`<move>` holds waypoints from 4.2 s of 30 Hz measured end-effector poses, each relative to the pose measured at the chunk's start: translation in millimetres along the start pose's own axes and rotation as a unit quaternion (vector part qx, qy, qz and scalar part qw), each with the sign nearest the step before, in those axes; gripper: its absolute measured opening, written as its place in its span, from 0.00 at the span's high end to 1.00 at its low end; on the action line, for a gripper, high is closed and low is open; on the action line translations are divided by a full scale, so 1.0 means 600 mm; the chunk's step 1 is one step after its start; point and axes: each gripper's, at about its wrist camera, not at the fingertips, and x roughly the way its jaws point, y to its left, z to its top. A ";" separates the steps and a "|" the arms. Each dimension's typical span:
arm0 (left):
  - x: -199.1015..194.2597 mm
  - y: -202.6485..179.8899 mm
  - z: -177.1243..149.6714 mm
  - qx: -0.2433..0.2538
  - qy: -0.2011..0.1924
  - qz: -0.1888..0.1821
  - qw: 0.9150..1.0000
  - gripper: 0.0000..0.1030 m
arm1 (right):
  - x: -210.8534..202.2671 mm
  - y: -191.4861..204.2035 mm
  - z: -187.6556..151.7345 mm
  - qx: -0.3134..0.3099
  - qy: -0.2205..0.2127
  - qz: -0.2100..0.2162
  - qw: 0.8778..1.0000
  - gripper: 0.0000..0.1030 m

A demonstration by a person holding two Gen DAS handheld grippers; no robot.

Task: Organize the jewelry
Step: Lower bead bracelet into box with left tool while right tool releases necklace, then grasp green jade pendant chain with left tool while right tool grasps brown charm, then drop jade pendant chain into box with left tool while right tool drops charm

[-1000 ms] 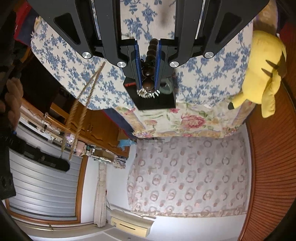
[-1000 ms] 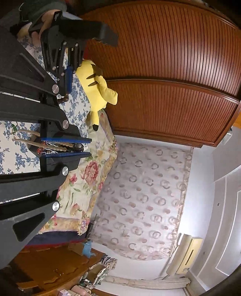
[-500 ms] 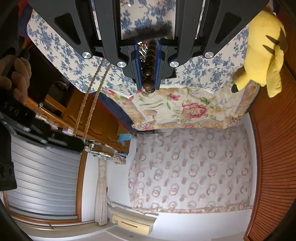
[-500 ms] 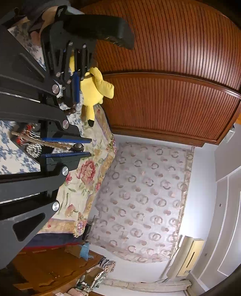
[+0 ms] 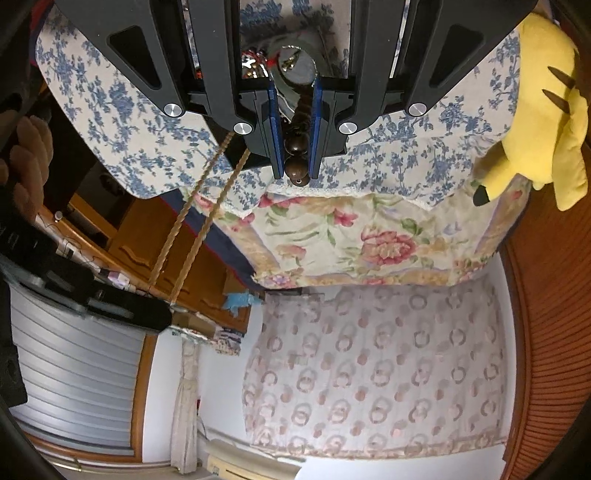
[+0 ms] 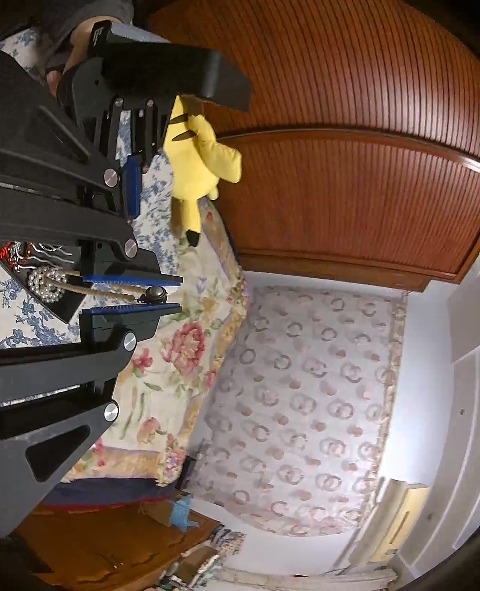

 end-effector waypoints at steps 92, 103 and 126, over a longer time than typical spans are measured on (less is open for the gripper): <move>-0.011 -0.152 -0.217 0.087 0.128 -0.076 0.985 0.94 | -0.129 0.072 -0.369 0.081 0.160 0.032 0.983 0.89; -0.056 -0.117 -0.133 0.064 0.059 -0.064 0.994 0.94 | -0.113 0.060 -0.278 0.060 0.108 0.035 0.992 0.89; -0.012 -0.042 -0.040 0.029 0.019 -0.014 0.999 0.94 | 0.021 0.034 -0.193 0.065 0.093 0.045 0.993 0.89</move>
